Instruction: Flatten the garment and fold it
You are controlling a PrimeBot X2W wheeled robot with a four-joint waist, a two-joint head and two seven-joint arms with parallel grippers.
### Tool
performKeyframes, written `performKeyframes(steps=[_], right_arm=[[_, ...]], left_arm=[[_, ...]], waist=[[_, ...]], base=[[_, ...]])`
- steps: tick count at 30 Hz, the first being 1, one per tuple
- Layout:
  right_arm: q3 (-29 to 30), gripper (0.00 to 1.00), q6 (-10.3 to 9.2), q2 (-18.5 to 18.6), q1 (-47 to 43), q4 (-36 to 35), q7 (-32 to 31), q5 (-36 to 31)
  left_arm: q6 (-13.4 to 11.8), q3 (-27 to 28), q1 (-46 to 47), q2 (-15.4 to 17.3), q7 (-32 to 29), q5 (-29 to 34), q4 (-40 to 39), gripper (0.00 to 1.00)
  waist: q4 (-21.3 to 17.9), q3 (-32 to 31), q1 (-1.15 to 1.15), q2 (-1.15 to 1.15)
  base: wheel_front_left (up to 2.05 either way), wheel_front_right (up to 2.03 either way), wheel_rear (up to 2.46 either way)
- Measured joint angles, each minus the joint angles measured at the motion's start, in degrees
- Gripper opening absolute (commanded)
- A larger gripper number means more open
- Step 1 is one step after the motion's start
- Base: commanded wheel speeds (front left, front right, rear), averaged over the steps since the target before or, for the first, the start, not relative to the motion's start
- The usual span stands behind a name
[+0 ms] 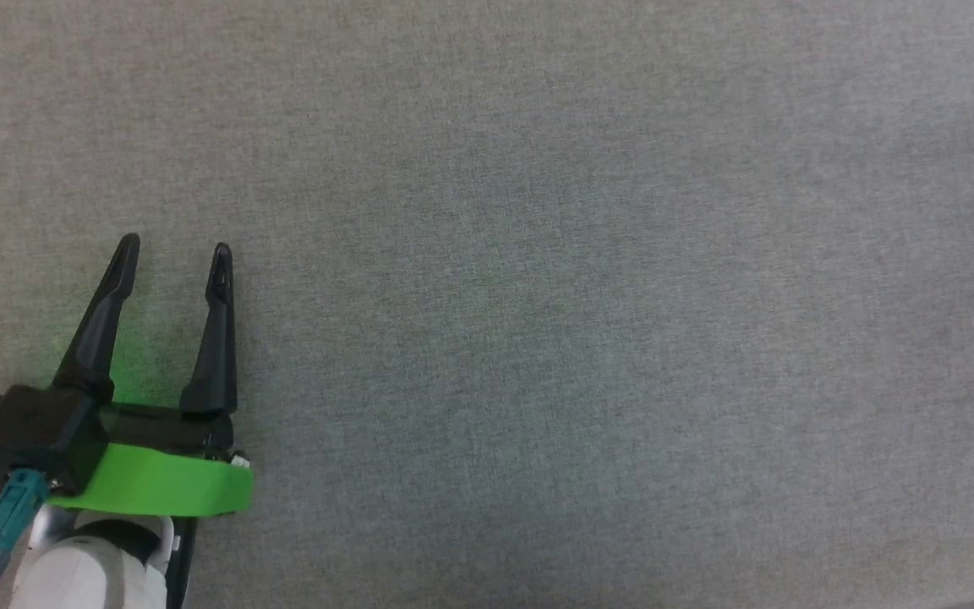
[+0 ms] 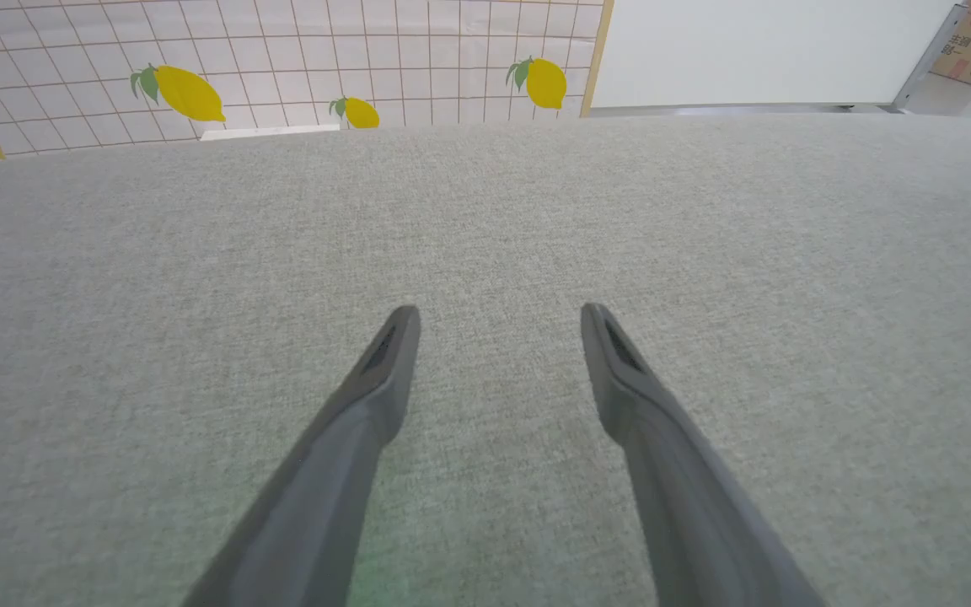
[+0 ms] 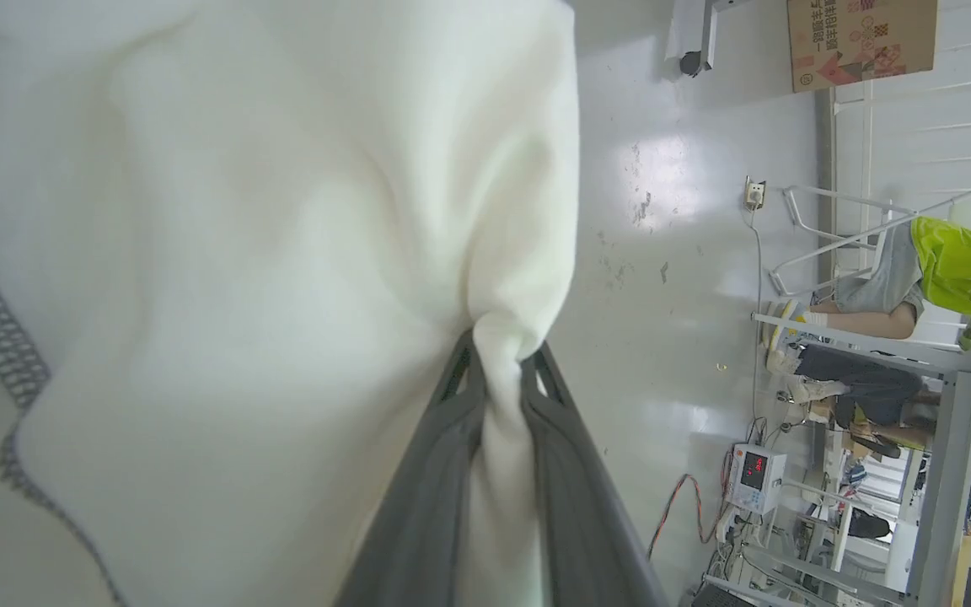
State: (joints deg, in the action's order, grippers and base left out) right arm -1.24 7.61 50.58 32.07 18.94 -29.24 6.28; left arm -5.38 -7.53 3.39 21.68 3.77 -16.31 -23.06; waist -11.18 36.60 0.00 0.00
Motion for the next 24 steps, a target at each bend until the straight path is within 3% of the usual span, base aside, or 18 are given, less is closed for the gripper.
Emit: performKeyframes(steps=[9,10,11,12,24], right_arm=[[1.26,0.0,-0.01,-2.68,1.98,4.82,0.62,-2.82],[1.71,0.19,0.0,-2.97,1.98,5.28,0.62,-3.01],[2.11,0.47,-0.01,-3.23,1.98,5.57,0.83,-3.37],[2.31,1.0,-0.01,-3.35,1.98,5.79,1.2,-3.61],[2.34,1.0,-0.01,-4.56,2.6,8.75,5.65,-4.69]], left_arm=[[-0.26,0.2,0.3,0.75,-0.68,0.2,-0.96,1.0],[-0.26,0.16,0.32,0.77,-0.68,0.2,-0.94,1.0],[-0.26,0.14,0.36,0.78,-0.68,0.2,-0.92,1.0],[-0.26,0.11,0.4,0.79,-0.68,0.19,-0.86,1.0],[-0.05,-0.37,1.6,-1.05,5.45,-1.02,2.49,1.0]], waist=[[-0.26,1.61,0.0,0.0],[-0.26,1.63,0.0,0.0],[-0.24,1.64,0.0,0.0],[-0.22,1.62,0.0,0.0],[0.84,-1.52,0.0,0.0]], base=[[0.0,0.0,0.0],[0.0,0.0,0.0],[0.0,0.0,0.0],[0.0,0.0,0.0],[0.0,0.0,0.0]])
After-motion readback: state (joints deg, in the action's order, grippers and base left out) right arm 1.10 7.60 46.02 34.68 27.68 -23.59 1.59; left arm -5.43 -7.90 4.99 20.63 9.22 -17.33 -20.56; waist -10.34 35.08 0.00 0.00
